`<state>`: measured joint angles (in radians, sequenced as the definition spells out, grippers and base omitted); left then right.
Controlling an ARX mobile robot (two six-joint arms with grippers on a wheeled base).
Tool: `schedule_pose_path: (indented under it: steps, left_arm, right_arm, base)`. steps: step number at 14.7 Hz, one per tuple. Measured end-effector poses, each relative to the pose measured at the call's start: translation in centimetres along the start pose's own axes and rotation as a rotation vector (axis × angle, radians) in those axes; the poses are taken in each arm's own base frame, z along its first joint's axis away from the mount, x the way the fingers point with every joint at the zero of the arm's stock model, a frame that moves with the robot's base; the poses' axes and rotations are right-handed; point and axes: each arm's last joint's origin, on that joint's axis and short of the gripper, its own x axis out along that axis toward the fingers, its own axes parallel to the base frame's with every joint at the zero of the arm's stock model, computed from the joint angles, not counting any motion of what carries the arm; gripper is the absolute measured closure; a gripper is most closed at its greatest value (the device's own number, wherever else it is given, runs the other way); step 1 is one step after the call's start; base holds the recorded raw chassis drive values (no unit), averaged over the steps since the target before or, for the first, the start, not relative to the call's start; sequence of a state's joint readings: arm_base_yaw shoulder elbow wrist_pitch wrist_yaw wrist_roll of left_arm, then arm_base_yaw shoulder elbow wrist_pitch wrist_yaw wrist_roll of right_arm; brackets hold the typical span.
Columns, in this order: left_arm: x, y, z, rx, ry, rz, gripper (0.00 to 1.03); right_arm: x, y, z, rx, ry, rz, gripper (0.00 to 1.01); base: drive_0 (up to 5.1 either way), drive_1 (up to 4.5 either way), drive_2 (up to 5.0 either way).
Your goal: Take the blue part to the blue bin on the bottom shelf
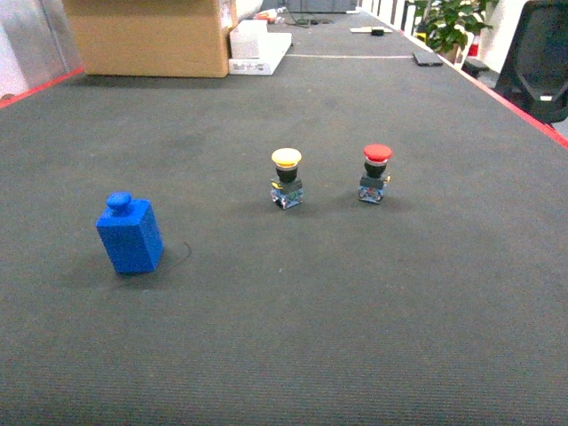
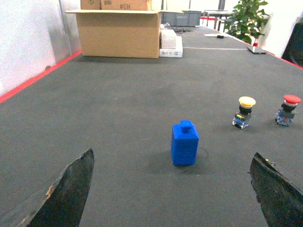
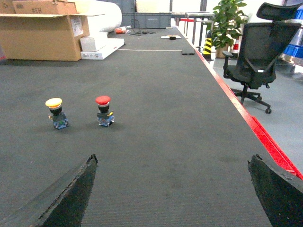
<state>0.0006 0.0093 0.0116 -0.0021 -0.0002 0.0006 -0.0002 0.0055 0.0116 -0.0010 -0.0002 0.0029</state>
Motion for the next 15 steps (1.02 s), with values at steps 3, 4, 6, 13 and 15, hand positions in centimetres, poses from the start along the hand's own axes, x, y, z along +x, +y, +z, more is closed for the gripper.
schedule_pose_path:
  steps: [3,4,6,13,15]
  left_arm:
    - [0.0,0.0,0.0,0.000,0.002,0.000,0.05]
    - [0.0,0.0,0.0,0.000,0.003,0.000,0.05]
    - [0.0,0.0,0.0,0.000,0.002,0.000,0.05]
    - [2.6,-0.3,-1.5,-0.063,0.223,0.161,0.05]
    - [7.7,-0.6,-0.2,-0.024,0.183,0.091,0.05]
  right_arm:
    - [0.0,0.0,0.0,0.000,0.004,0.000,0.03]
    - [0.0,0.0,0.0,0.000,0.004,0.000,0.03]
    - [0.0,0.0,0.0,0.000,0.004,0.000,0.03]
    - [0.0,0.0,0.0,0.000,0.005,0.000,0.03]
    - [0.0,0.0,0.0,0.000,0.004,0.000,0.03]
  base:
    - [0.0,0.00,0.0]
    - [0.0,0.00,0.0]
    - [0.0,0.00,0.0]
    - [0.0,0.00,0.0]
    - [0.0,0.00,0.0]
